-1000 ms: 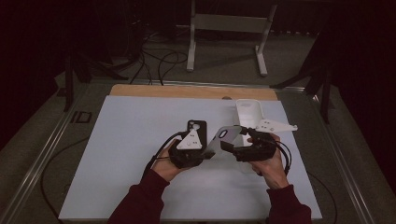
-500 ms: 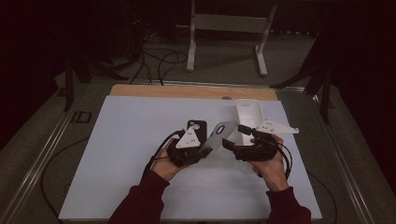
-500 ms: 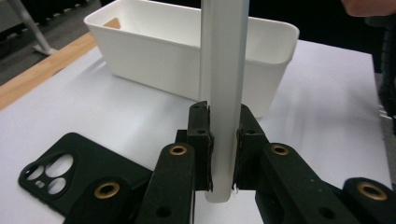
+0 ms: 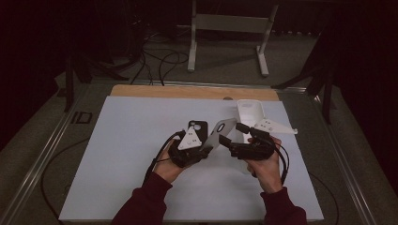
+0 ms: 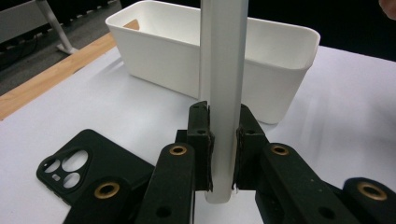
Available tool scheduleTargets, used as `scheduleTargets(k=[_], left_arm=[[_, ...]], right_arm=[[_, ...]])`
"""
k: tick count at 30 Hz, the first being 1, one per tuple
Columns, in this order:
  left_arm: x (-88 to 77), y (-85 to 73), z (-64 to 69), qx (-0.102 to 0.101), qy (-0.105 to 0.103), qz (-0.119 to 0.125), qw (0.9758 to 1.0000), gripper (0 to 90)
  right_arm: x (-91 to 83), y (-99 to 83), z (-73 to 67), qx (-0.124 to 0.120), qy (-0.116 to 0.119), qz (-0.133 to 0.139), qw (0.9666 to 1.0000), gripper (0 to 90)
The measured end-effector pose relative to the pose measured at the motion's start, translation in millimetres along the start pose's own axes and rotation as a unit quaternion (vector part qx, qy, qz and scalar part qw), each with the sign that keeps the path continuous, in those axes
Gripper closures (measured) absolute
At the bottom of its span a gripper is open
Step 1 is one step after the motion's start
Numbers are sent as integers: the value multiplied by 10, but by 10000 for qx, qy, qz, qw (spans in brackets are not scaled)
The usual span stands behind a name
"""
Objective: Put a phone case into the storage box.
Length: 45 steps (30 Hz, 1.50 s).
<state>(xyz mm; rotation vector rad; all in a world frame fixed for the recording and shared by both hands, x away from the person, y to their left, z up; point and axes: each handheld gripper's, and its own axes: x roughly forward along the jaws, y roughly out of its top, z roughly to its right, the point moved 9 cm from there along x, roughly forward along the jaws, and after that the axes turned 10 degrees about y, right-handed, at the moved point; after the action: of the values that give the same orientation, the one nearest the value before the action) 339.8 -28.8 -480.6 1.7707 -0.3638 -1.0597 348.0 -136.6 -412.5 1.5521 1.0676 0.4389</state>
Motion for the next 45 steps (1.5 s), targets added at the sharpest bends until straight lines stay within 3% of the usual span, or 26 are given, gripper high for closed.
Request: scheduleTargets(k=[3, 5, 20, 25, 34, 38, 45], left_arm=[[1, 5, 5, 0, 12, 21, 10000, 810], [2, 10, 14, -10, 4, 32, 10000, 810], [84, -6, 130, 48, -113, -68, 9999, 811], [93, 0, 160, 48, -165, -61, 9998, 811], [94, -3, 156, 70, -170, -79, 9998, 802], [96, -5, 168, 80, -210, -81, 9997, 759], [78, -9, 118, 15, -145, -110, 9998, 559]], right_arm=[[7, 13, 2, 21, -16, 37, 10000, 140], [15, 37, 34, 211, -93, 119, 9997, 141], [62, 60, 50, 453, -127, 290, 9985, 158], [73, 68, 53, 484, -147, 358, 9981, 152], [67, 77, 21, 304, -189, 358, 9987, 167], [78, 76, 9, 229, -204, 302, 9991, 168], [62, 77, 42, 249, -278, 310, 9988, 168]])
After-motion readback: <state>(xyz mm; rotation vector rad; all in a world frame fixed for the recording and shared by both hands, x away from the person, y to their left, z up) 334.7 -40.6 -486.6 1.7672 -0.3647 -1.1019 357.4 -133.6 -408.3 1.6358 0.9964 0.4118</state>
